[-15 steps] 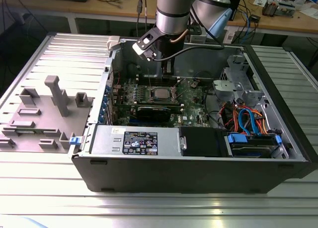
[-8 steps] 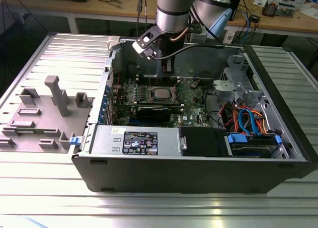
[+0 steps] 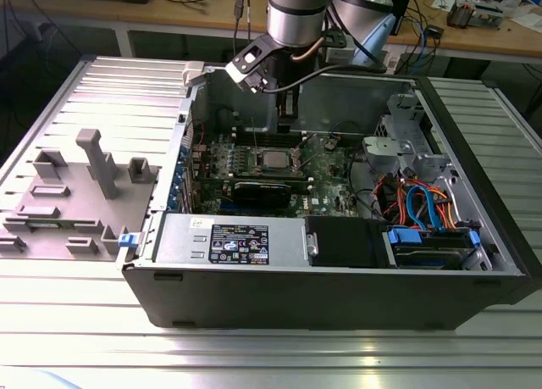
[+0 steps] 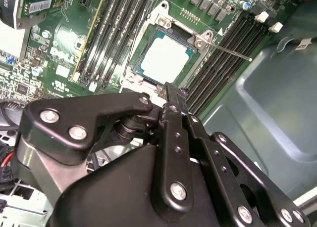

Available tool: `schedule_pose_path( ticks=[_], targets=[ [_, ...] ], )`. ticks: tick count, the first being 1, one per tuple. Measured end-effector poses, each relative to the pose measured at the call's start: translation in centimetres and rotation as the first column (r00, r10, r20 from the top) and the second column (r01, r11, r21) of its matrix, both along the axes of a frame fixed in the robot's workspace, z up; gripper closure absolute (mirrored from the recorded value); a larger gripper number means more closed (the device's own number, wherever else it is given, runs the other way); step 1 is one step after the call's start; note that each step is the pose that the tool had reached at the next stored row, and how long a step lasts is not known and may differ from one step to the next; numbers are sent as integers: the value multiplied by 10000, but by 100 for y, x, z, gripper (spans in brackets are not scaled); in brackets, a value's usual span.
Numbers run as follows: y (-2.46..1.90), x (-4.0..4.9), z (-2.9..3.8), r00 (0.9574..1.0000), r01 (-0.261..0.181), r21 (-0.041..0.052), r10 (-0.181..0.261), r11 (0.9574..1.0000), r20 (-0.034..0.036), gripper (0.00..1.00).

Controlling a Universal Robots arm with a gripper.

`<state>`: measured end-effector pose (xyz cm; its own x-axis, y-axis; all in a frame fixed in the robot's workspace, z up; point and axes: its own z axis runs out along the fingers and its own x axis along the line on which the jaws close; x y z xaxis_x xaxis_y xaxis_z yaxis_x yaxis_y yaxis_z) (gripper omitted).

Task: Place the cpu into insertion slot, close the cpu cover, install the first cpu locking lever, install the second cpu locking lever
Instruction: 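Close the cpu cover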

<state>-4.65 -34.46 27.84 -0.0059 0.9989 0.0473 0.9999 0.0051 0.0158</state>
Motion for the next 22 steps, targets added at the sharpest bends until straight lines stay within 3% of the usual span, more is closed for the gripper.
schedule_pose_path(
  ticks=[16, 22],
  targets=[
    [0, 2, 9, 10000, -11, 2, 11, 10000, 1, 89],
    [0, 43, 9, 10000, -10, 2, 10, 10000, 1, 89]
  ],
)
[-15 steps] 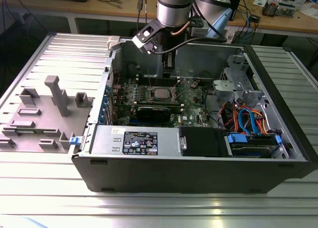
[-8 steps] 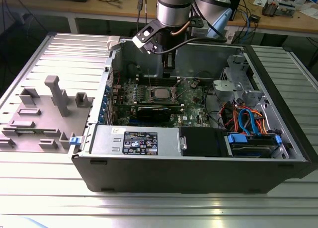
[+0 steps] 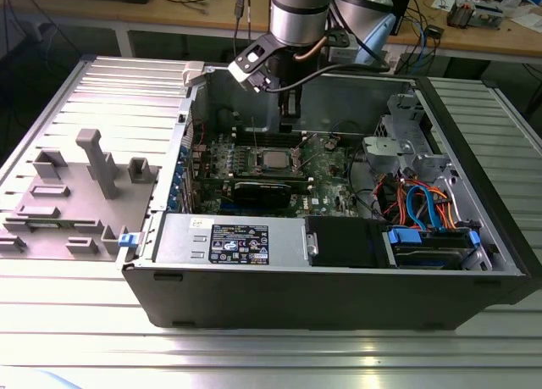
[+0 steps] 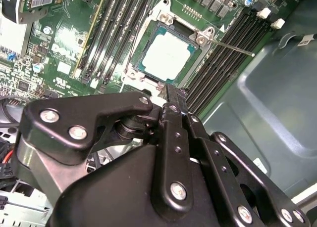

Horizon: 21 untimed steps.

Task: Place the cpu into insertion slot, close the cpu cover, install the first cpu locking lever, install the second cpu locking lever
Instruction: 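Close the cpu cover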

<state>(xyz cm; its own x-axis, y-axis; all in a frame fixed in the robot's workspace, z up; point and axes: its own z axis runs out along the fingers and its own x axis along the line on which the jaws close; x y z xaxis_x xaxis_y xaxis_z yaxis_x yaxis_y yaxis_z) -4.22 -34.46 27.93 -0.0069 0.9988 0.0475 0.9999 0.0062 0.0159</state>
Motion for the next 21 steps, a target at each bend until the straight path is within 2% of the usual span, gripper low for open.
schedule_pose_path(
  ticks=[11, 21],
  targets=[
    [0, 119, 0, 10000, 0, 0, 0, 10000, 0, 89],
    [2, 152, 0, 10000, 1, 1, -1, 10000, 0, 89]
  ],
)
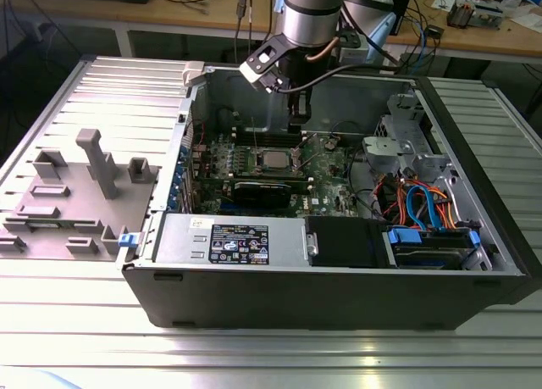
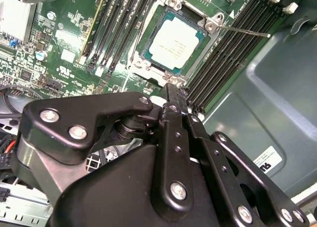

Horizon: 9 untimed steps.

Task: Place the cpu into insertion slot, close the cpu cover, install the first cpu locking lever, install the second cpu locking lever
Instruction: 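Close the cpu cover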

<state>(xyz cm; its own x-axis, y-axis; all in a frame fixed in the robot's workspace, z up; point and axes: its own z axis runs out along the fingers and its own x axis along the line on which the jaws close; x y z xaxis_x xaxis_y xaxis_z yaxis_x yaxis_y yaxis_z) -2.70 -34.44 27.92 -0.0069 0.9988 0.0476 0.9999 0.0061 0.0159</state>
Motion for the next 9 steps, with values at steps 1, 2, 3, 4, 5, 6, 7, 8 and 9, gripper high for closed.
schedule_pose_path(
  ticks=[1, 2, 3, 4, 5, 6, 7, 8, 9],
  targets=[
    [0, 2, 0, 10000, -1, 0, 1, 10000, 0, 89],
    [0, 4, 0, 10000, -1, 0, 1, 10000, 0, 89],
    [0, 5, 0, 10000, -1, 0, 1, 10000, 0, 89],
    [0, 8, 0, 10000, -2, 0, 2, 10000, 0, 89],
    [0, 13, 0, 10000, -2, -1, 2, 10000, 0, 89],
    [0, 18, 0, 10000, -1, -1, 1, 10000, 1, 89],
    [1, 21, 0, 10000, -2, 0, 2, 10000, 0, 89],
    [1, 24, 0, 10000, -1, 0, 1, 10000, 0, 89],
    [1, 27, 0, 10000, -1, 0, 1, 10000, 1, 89]
  ],
)
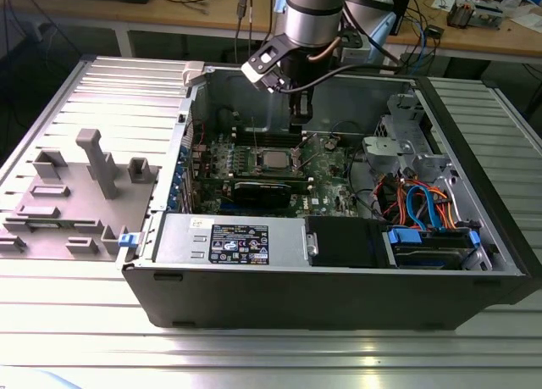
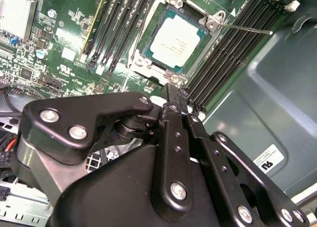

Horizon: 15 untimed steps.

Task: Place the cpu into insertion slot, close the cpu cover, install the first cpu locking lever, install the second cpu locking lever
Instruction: 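Close the cpu cover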

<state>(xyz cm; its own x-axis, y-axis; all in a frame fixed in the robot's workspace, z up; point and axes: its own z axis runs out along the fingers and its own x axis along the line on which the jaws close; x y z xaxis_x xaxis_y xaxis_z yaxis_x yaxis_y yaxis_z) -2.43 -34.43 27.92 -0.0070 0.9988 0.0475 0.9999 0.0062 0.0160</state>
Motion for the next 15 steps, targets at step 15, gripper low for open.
schedule_pose_path(
  ticks=[15],
  targets=[
    [0, 51, 0, 10000, 1, 0, -1, 10000, 0, 89]
  ],
)
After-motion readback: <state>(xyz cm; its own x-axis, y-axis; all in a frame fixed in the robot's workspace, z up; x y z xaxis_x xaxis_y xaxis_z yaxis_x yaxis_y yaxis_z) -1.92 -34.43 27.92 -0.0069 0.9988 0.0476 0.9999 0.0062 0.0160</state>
